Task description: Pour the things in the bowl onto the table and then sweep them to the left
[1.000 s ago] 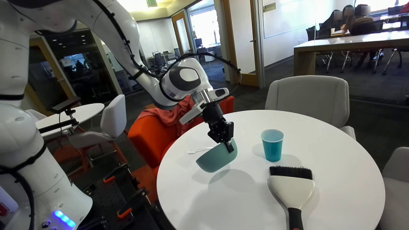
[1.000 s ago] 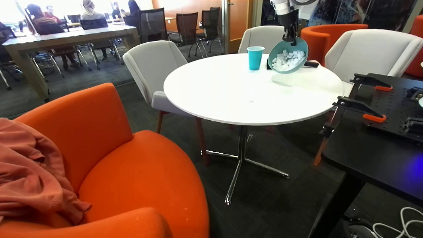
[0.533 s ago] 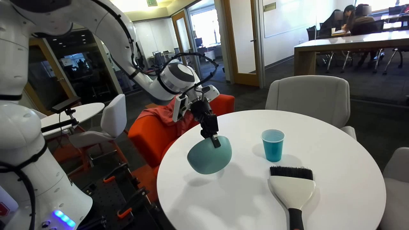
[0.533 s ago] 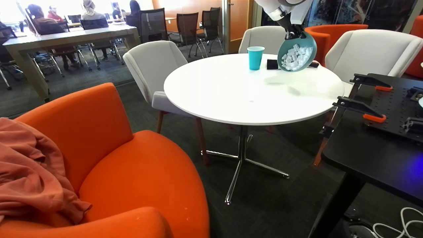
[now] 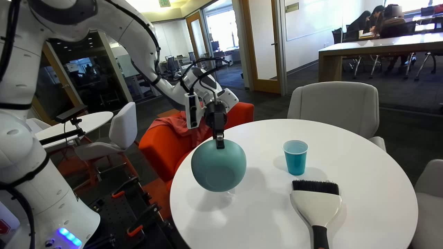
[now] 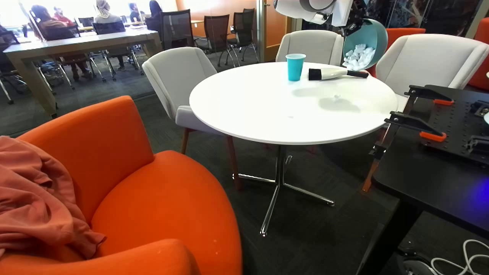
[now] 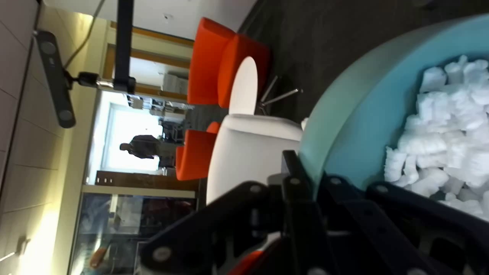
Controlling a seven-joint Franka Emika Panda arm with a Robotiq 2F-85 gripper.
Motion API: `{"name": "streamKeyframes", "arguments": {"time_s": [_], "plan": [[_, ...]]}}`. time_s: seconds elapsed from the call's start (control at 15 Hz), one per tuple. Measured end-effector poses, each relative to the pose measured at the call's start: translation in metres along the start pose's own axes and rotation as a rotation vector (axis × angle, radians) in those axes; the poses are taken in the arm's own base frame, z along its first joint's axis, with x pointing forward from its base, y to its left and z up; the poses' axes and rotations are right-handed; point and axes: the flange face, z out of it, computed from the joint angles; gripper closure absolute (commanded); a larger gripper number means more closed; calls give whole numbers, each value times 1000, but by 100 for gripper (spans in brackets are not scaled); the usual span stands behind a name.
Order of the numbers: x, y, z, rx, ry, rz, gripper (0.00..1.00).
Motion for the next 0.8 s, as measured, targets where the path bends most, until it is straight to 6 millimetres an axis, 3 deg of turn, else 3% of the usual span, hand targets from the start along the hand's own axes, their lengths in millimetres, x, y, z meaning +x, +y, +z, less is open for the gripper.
{"name": "streamKeyframes", "arguments": {"time_s": [0.27, 0.8], "plan": [[19, -3, 17, -144, -166, -1, 98], [60, -34, 38, -414, -340, -106, 98]]}}
